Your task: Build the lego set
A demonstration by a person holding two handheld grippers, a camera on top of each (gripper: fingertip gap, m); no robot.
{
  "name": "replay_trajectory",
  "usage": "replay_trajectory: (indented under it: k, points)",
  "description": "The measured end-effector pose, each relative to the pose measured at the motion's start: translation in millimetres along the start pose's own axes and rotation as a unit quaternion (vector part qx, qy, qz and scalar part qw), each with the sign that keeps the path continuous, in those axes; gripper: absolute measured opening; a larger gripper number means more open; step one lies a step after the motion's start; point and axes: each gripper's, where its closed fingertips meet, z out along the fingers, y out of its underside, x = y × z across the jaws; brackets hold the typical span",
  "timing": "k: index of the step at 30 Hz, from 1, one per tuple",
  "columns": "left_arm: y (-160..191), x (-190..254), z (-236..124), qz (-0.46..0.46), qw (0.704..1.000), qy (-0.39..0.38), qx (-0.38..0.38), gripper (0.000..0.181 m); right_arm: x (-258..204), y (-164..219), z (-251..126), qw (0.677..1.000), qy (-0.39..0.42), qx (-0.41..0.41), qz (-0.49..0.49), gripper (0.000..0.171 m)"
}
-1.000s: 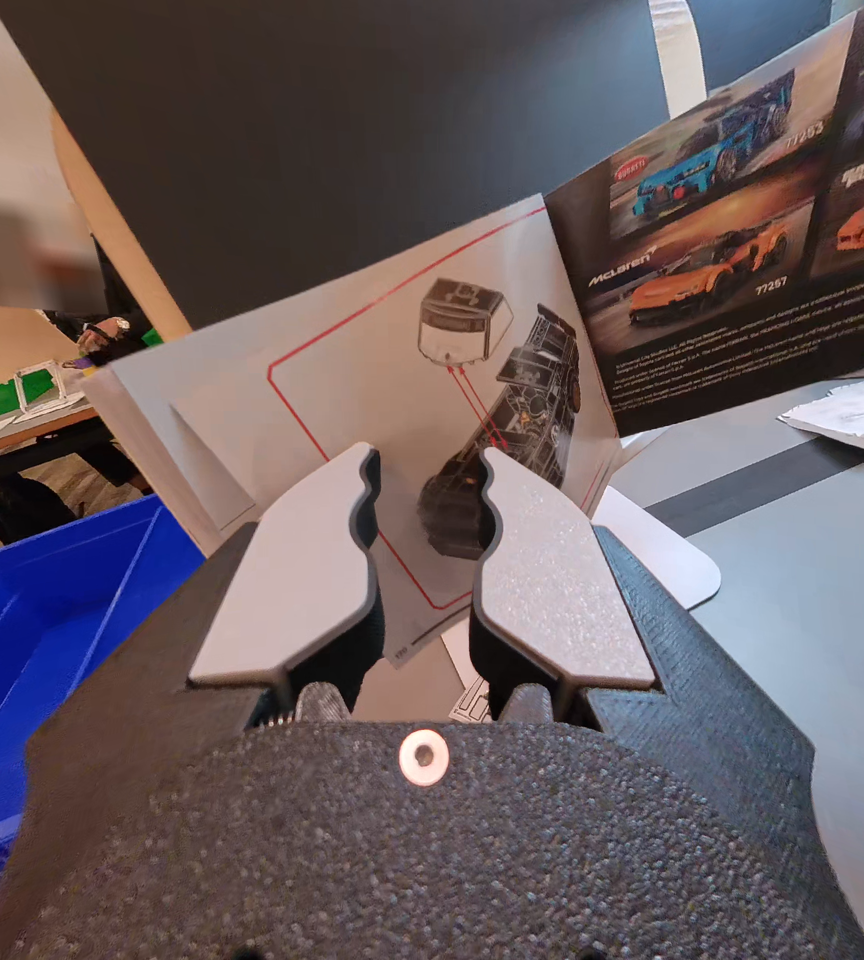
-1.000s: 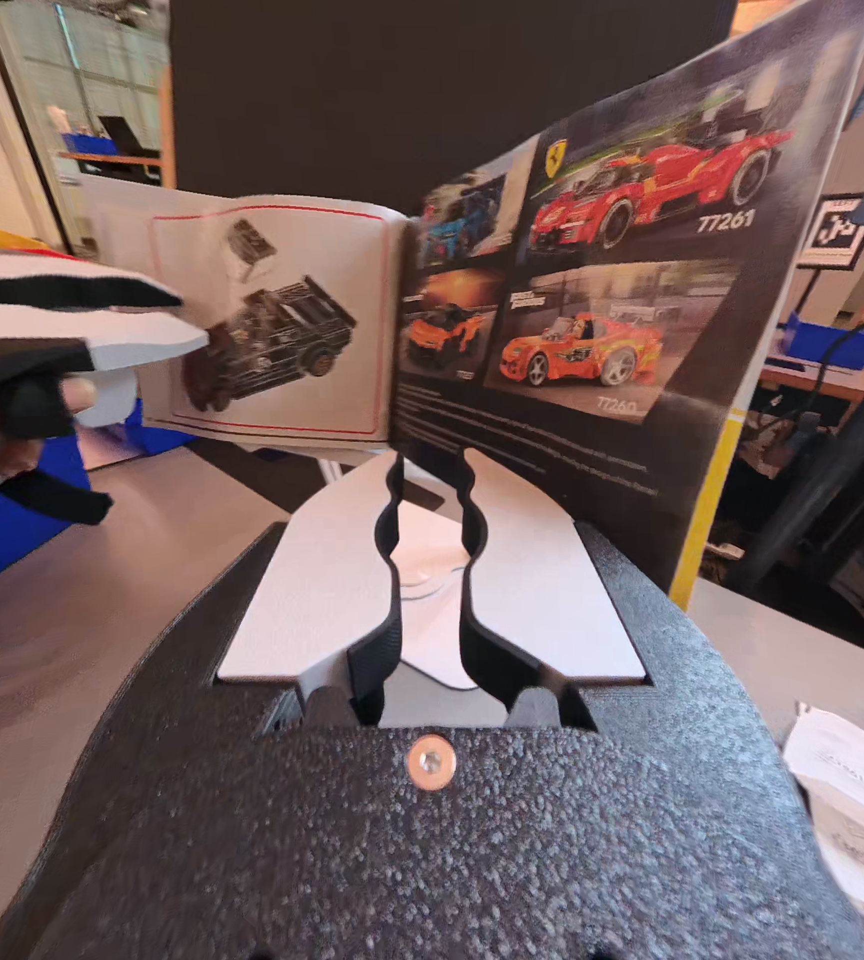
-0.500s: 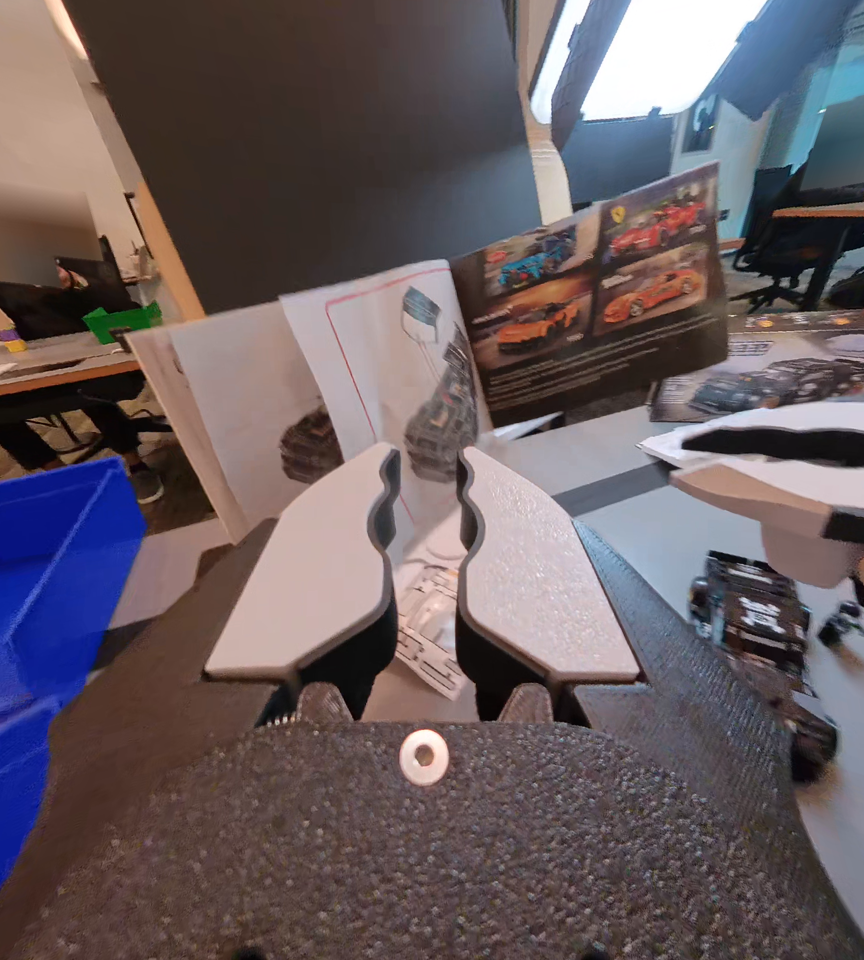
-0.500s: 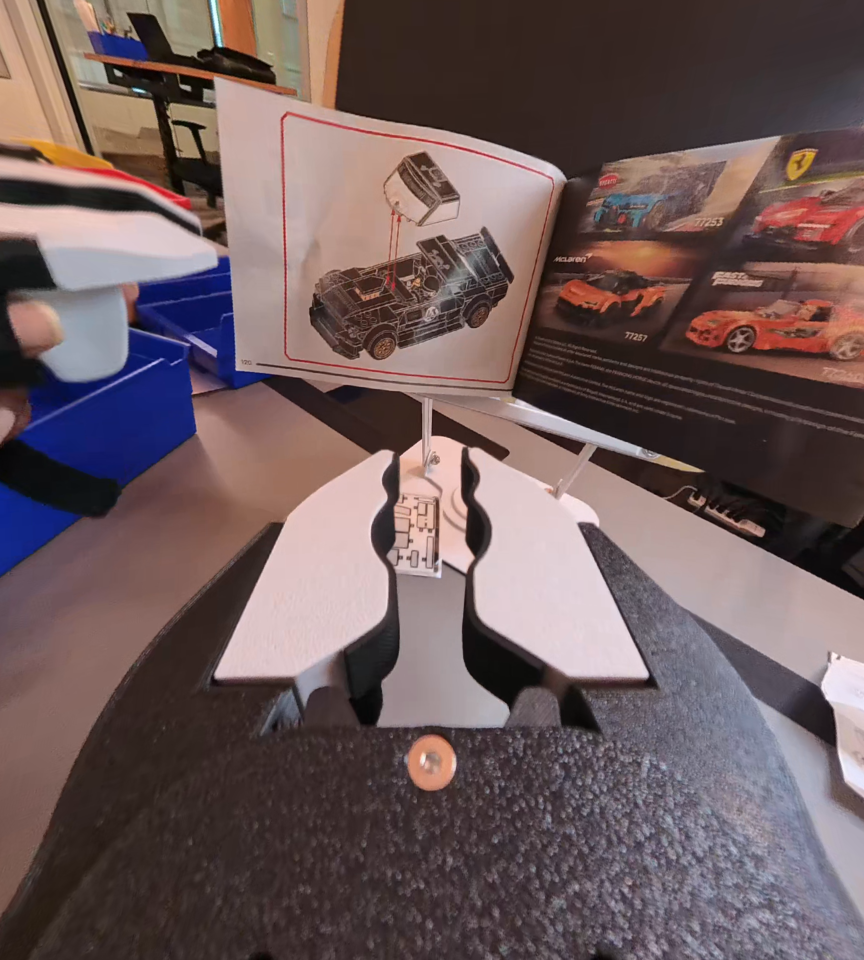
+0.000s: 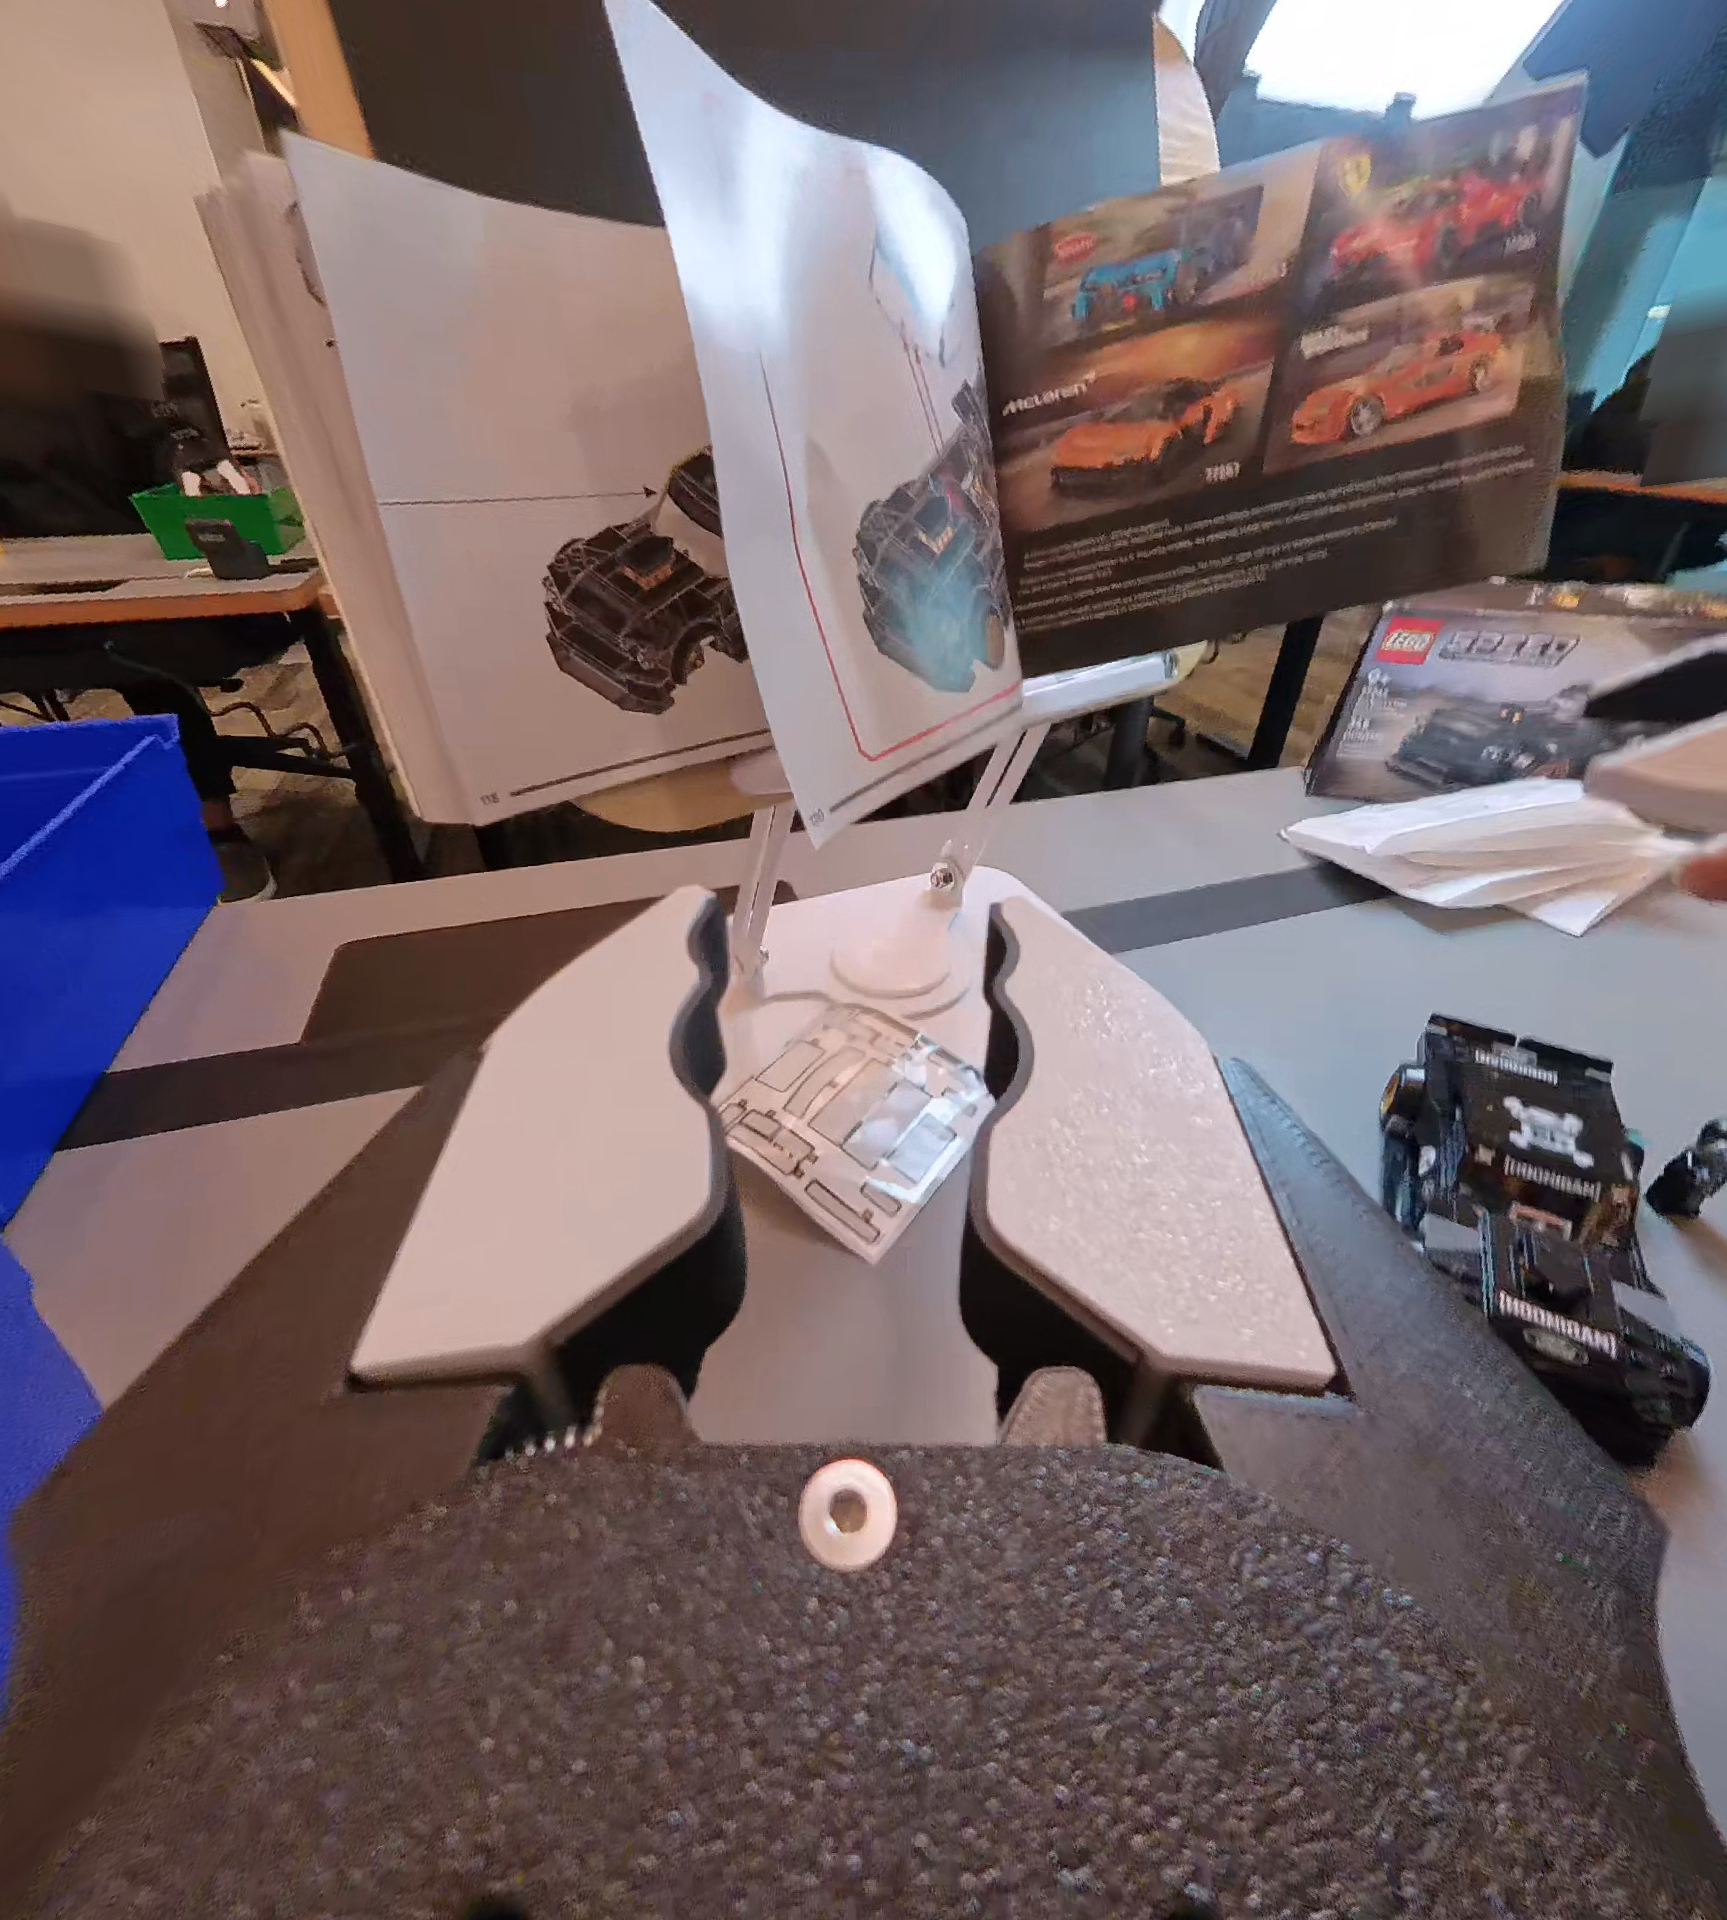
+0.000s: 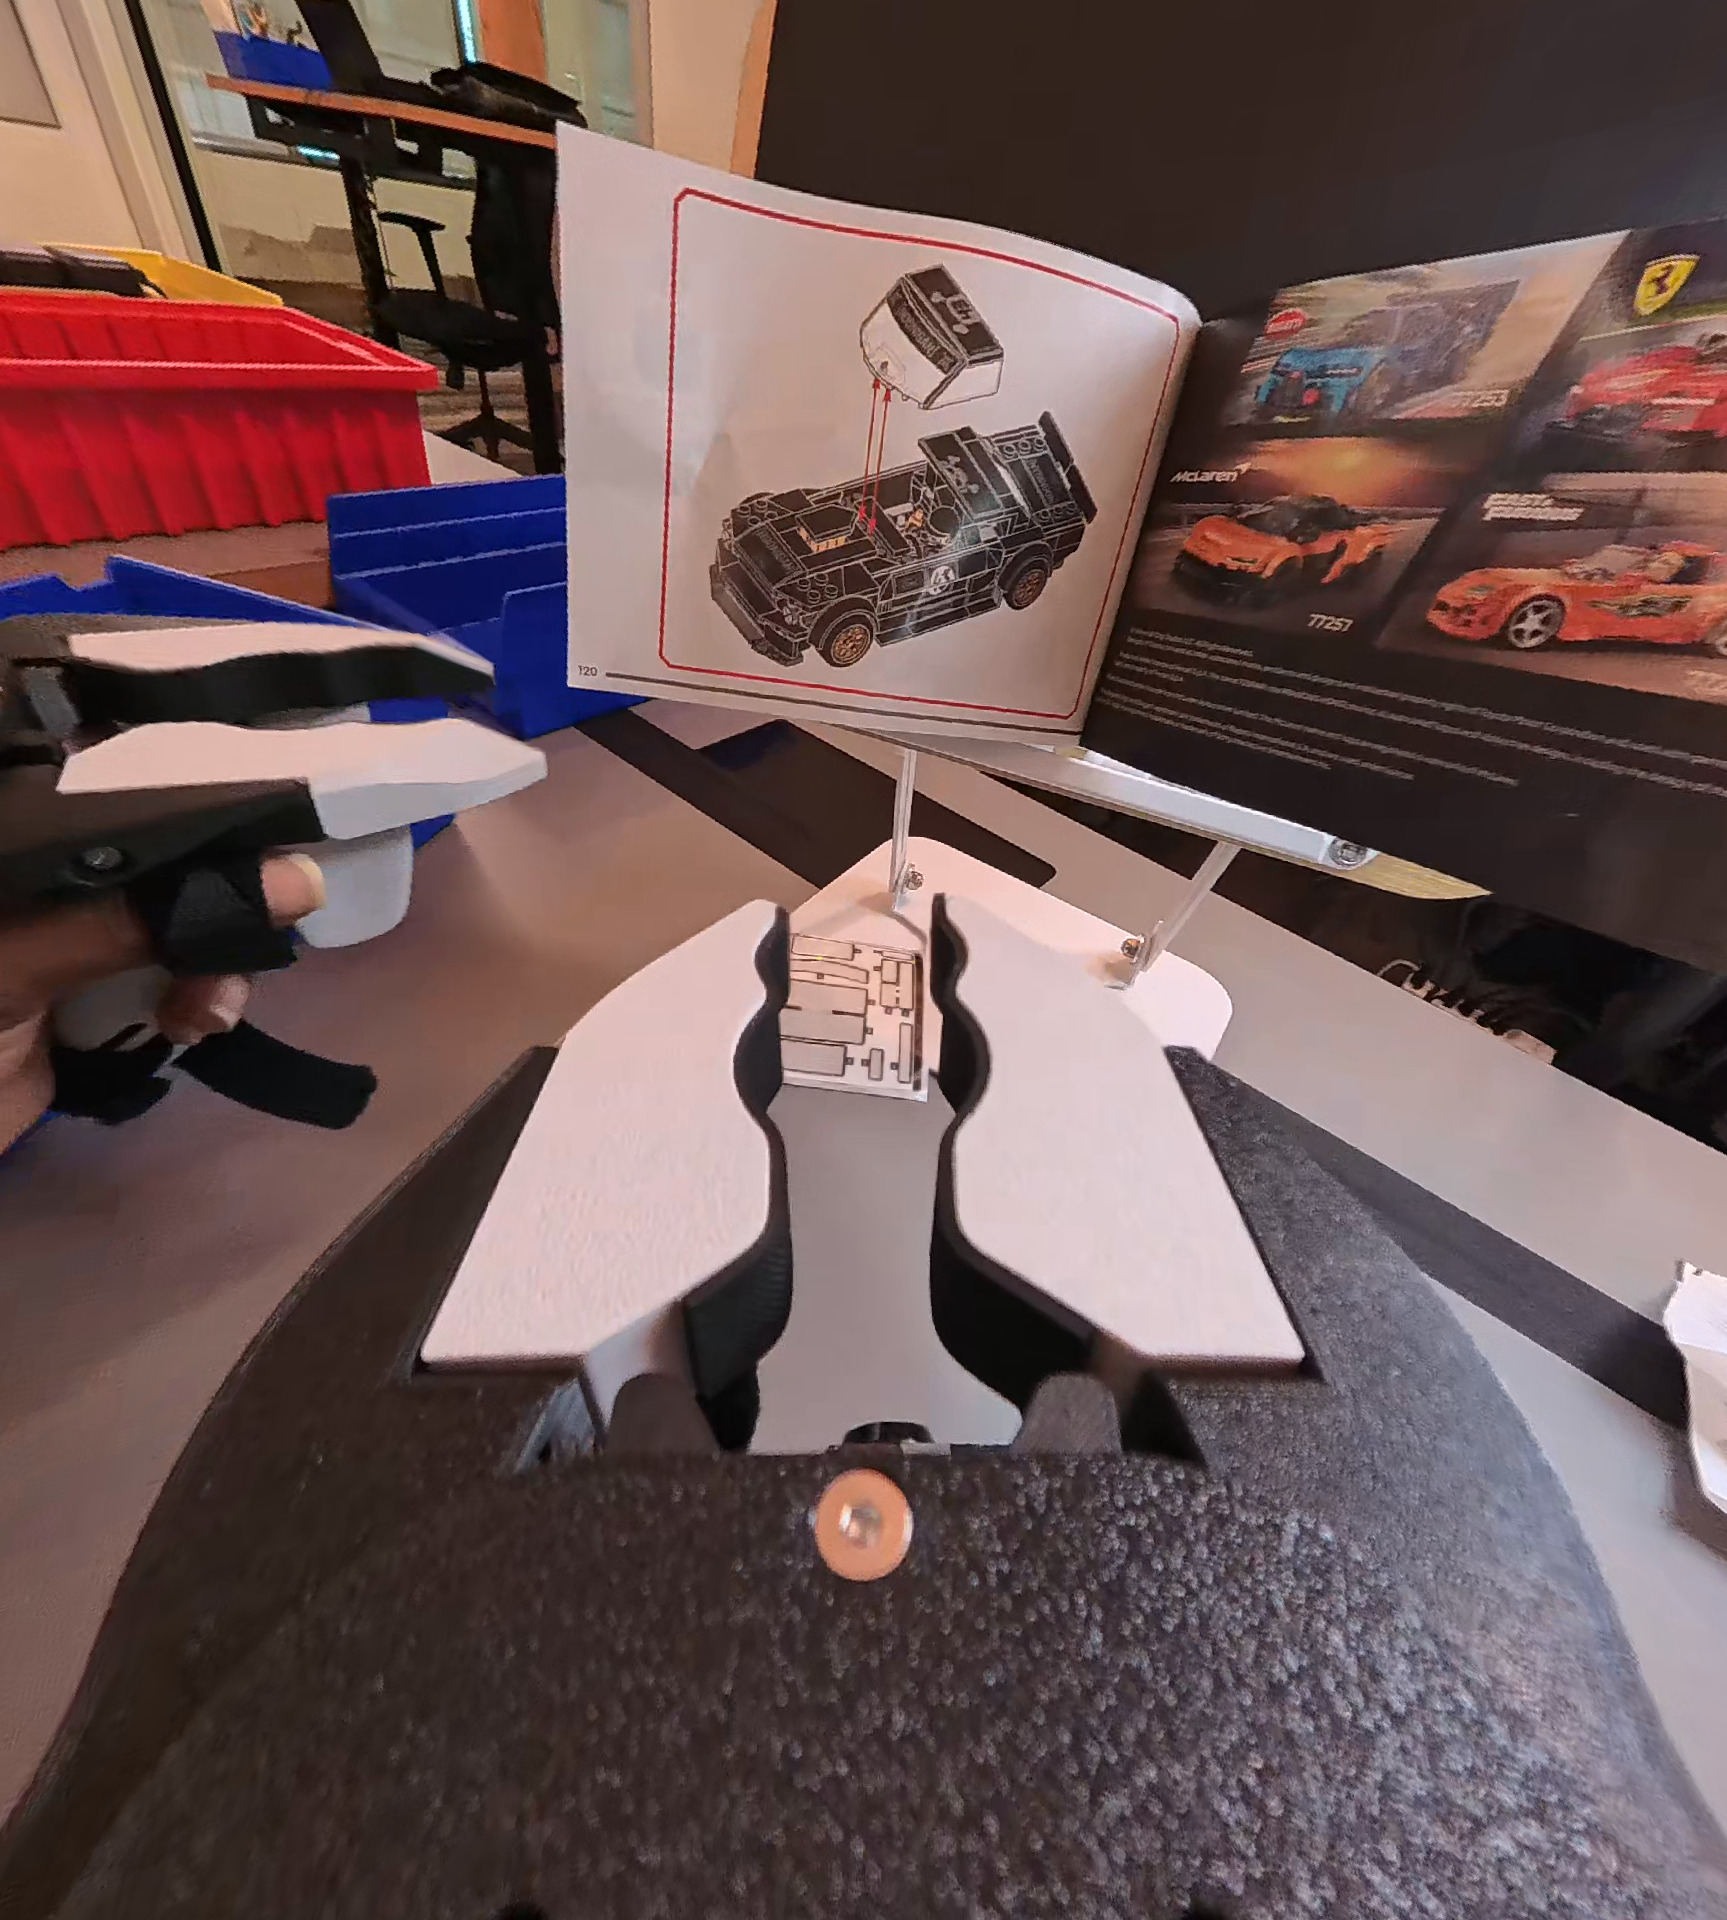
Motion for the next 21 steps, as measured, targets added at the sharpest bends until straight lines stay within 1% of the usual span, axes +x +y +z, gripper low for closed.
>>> replay_trajectory:
  k: [3, 4, 5, 6, 7, 8, 9, 11, 12, 13, 14, 16, 18, 19, 21]
  points:
    - [-5, -10, 20, -0.029, 1.000, -0.003, 0.000, 0.062, -1, -3, -1, 1.000, -0.008, 0.004, 0.003, 0.026]
    - [-7, -15, 30, -0.039, 0.999, -0.005, -0.006, 0.064, 1, -4, -3, 1.000, -0.009, 0.006, 0.006, 0.026]
    - [-10, -19, 39, -0.051, 0.999, -0.003, -0.008, 0.063, 3, -7, -5, 1.000, -0.008, 0.009, 0.008, 0.026]
    - [-14, -16, 48, -0.064, 0.998, 0.014, -0.009, 0.054, 7, -10, -7, 1.000, -0.006, 0.014, 0.011, 0.026]
    - [-22, -6, 55, -0.078, 0.996, 0.046, -0.003, 0.034, 11, -13, -10, 1.000, -0.003, 0.019, 0.013, 0.026]
    - [-34, 6, 60, -0.090, 0.993, 0.074, 0.012, 0.020, 16, -15, -12, 1.000, 0.002, 0.023, 0.015, 0.026]
    - [-46, 16, 67, -0.089, 0.992, 0.086, 0.027, 0.012, 22, -17, -13, 1.000, 0.007, 0.025, 0.016, 0.026]
    - [-63, 44, 83, -0.048, 0.993, 0.105, 0.039, 0.000, 30, -21, -16, 0.999, 0.005, 0.036, 0.022, 0.025]
    - [-69, 60, 93, -0.024, 0.992, 0.118, 0.040, 0.001, 31, -24, -17, 0.999, 0.000, 0.044, 0.026, 0.025]
    - [-73, 79, 103, -0.005, 0.990, 0.138, 0.037, 0.001, 32, -27, -18, 0.998, -0.004, 0.051, 0.027, 0.024]
    - [-72, 100, 114, 0.008, 0.985, 0.172, 0.026, 0.006, 32, -30, -18, 0.998, -0.007, 0.057, 0.027, 0.024]
    - [-63, 143, 130, 0.017, 0.968, 0.251, -0.002, 0.024, 34, -39, -20, 0.997, -0.007, 0.075, 0.021, 0.024]
    - [-53, 180, 127, 0.016, 0.933, 0.360, -0.010, 0.039, 39, -49, -20, 0.996, 0.000, 0.091, 0.014, 0.023]
    - [-47, 187, 123, 0.010, 0.921, 0.390, -0.015, 0.047, 44, -53, -20, 0.995, 0.006, 0.095, 0.013, 0.023]
    - [-36, 184, 117, 0.018, 0.914, 0.405, -0.013, 0.050, 51, -61, -15, 0.995, 0.005, 0.097, 0.016, 0.022]
